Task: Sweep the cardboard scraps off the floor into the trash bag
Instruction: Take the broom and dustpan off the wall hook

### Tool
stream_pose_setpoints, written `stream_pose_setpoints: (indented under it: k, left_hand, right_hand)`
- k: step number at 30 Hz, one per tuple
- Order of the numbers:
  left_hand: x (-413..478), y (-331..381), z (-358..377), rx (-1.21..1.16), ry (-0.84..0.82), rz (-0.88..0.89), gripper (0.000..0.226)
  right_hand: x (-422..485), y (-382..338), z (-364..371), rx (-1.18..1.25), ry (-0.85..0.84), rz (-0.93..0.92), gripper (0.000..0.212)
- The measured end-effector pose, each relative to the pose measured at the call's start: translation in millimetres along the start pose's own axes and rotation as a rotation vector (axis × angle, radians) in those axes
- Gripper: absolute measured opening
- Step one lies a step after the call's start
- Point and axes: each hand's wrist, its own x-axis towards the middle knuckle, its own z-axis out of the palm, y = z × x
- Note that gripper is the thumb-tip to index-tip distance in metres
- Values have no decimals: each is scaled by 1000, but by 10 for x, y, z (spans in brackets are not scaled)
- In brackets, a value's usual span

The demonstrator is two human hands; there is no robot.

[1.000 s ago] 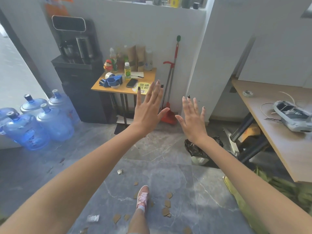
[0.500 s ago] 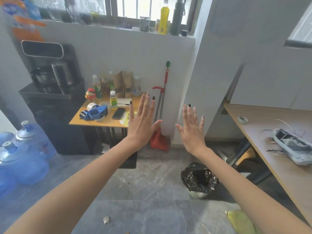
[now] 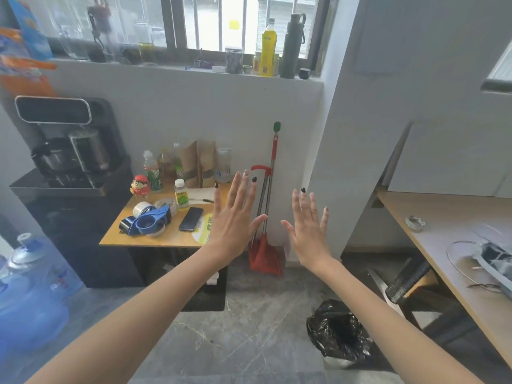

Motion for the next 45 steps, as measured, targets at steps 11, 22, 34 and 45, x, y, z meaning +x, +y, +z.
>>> stream_pose_setpoints:
  k: [11,22,34,45]
  left_hand:
    - [837,200,494,5,-1,-31,76]
    - [1794,457,992,65,-6,-86,74]
    - [2656,99,1504,42,-21,-106,75]
    - [3350,-459,2105,-5,-89,-54,73]
  right_hand:
    - [926,541,185,26,15,-74,73]
    - [1877,1353,309,53,27,-138,77]
    - [2818,1346,651,66,58,-142,71]
    - [3781,1342,1169,19,12,-70,71]
